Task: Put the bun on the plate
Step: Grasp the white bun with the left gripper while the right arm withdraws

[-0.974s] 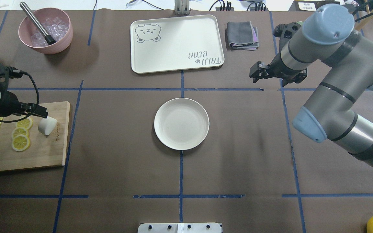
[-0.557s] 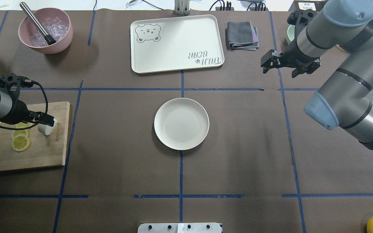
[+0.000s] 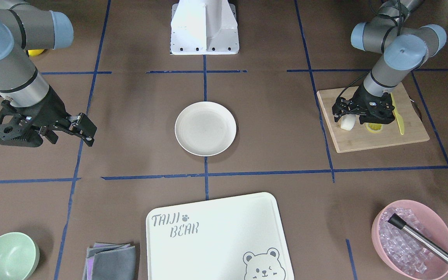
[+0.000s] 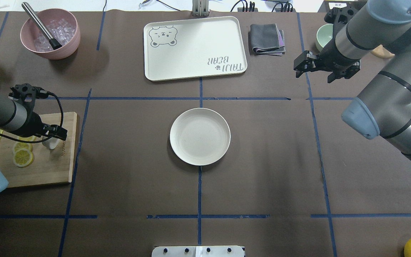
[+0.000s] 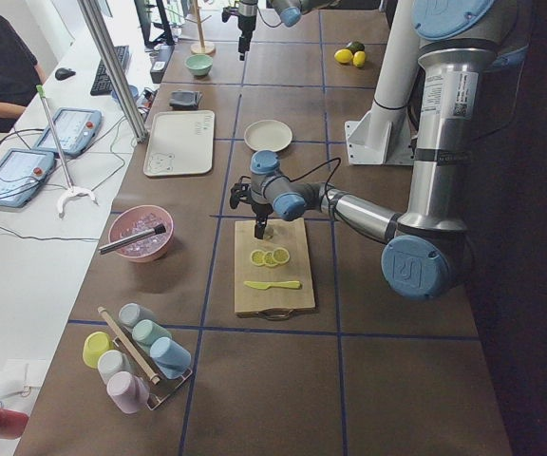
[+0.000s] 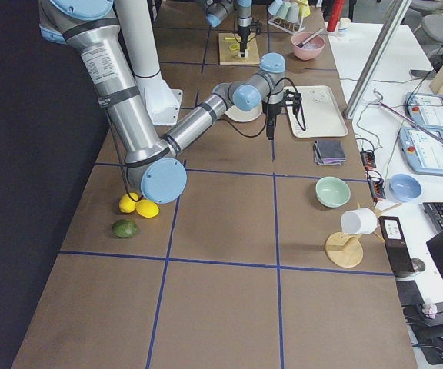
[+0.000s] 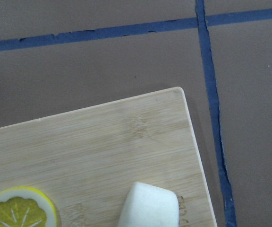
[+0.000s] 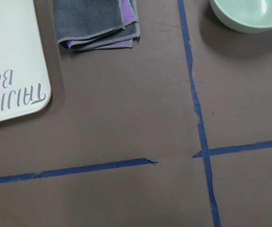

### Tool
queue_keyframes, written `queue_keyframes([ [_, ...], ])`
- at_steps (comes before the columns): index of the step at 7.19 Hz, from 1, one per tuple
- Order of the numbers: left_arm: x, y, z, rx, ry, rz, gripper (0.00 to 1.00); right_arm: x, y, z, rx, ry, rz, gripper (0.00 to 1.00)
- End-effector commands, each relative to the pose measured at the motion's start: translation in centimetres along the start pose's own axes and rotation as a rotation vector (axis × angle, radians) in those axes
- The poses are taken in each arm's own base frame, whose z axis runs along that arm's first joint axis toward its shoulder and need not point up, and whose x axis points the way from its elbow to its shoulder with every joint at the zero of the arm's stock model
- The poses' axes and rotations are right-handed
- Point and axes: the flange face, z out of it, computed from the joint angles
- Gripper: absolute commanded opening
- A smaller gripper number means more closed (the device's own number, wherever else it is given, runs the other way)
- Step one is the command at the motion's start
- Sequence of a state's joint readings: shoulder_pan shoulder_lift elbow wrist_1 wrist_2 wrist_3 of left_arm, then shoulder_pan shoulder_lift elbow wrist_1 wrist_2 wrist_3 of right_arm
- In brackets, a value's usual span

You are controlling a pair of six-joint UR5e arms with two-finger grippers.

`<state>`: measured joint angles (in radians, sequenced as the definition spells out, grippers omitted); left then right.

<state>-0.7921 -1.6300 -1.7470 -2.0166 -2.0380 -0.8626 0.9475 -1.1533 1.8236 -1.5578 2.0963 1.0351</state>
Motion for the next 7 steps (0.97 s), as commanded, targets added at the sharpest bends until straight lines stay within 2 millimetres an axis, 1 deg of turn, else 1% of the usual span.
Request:
queue_keyframes([
  [1, -0.5, 0.1, 0.1, 0.000, -0.008, -0.005, 0.68, 0.7, -0.2, -0.3, 0.000, 0.000, 0.009, 1.00],
  [2, -0.4, 0.1, 0.1, 0.001, -0.007, -0.006, 0.56, 1.5, -0.2, -0.4, 0.002, 0.005, 0.009, 1.00],
  [5, 0.0, 0.2, -0.6, 0.008, 0.003, -0.001, 0.33, 3.6, -1.2, -1.9, -0.004, -0.008, 0.005, 1.00],
  [6, -0.1, 0.2, -0.6, 0.007, 0.002, -0.002, 0.30, 4.9, -1.6, -2.3, 0.000, -0.004, -0.003, 1.00],
  [7, 0.3, 0.0, -0.9, 0.011, 0.011, 0.000, 0.27, 6.7, -2.3, -2.5, 0.006, 0.010, -0.028, 1.00],
])
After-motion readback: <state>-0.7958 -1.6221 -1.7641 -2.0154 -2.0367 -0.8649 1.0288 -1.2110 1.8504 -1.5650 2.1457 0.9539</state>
